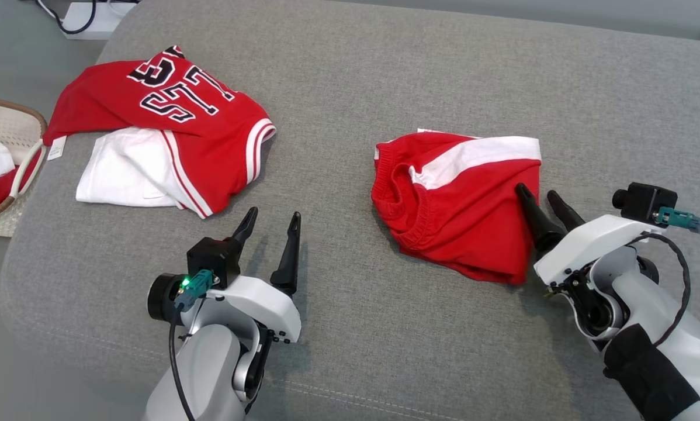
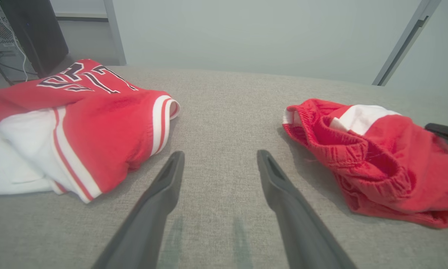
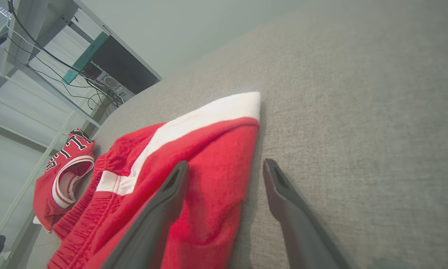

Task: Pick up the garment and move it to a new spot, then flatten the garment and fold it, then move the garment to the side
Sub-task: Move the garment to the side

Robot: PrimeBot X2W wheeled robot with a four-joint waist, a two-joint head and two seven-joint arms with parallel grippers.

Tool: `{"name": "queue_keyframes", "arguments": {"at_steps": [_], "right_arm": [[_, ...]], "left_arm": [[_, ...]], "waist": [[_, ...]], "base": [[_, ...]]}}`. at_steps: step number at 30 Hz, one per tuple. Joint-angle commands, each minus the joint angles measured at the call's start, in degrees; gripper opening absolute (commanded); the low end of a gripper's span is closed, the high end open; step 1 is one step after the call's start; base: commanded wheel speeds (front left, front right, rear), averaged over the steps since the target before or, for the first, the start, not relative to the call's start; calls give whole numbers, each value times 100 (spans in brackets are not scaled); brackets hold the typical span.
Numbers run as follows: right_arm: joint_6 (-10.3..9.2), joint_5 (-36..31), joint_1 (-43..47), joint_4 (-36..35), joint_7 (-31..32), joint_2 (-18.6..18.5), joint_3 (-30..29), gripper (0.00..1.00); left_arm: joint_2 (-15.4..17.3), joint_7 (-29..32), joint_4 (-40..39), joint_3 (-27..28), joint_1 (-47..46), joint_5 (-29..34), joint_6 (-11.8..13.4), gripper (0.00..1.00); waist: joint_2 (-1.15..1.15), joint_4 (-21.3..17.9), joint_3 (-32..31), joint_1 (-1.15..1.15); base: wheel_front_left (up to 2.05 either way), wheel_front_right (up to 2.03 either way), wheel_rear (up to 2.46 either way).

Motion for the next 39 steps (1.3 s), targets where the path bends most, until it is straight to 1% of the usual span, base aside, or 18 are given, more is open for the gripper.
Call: {"name": "queue_keyframes", "arguments": {"at_steps": [1, 6, 7, 8, 9, 11, 18, 24, 30, 39], "right_arm": [[25, 37, 97, -20, 37, 58, 109, 100], [25, 141, 99, 212, 214, 135, 245, 100], [25, 151, 99, 204, 245, 148, 288, 95], [25, 151, 99, 204, 245, 148, 288, 95], [25, 174, 104, 168, 280, 167, 333, 47], [25, 214, 108, 67, 311, 183, 414, 0], [25, 331, 148, -80, -11, 24, 432, 0], [25, 404, 311, -110, -205, -73, 426, 0], [25, 409, 500, -43, -302, -70, 456, 0], [25, 426, 740, 3, -365, -57, 450, 0]], "left_arm": [[139, -59, -160, 157, -137, 31, -2, 100], [139, -59, -193, 138, -124, 6, 9, 100], [139, -59, -201, 135, -119, 7, 9, 100], [139, -59, -201, 135, -119, 7, 9, 100], [139, -59, -207, 134, -114, 6, 9, 100], [139, -59, -211, 143, -103, 2, 9, 100], [139, -59, -184, 196, -38, 18, 23, 100], [139, -59, -160, 261, 35, 117, -6, 100], [139, -59, -76, 367, 109, 242, -78, 100], [139, -59, -24, 520, 155, 363, -157, 100]], "waist": [[0, 69, 33, 0], [0, 220, 56, 0], [0, 238, 59, 0], [0, 238, 59, 0], [0, 252, 60, 0], [0, 266, 54, 0], [0, 174, -142, 0], [0, -139, -376, 0], [0, -709, -595, 0], [0, -1830, -718, 0]], "base": [[0, 0, 0], [0, 0, 0], [0, 0, 0], [0, 0, 0], [0, 0, 0], [0, 0, 0], [0, 0, 0], [0, 0, 0], [0, 0, 0], [0, 0, 0]]}}
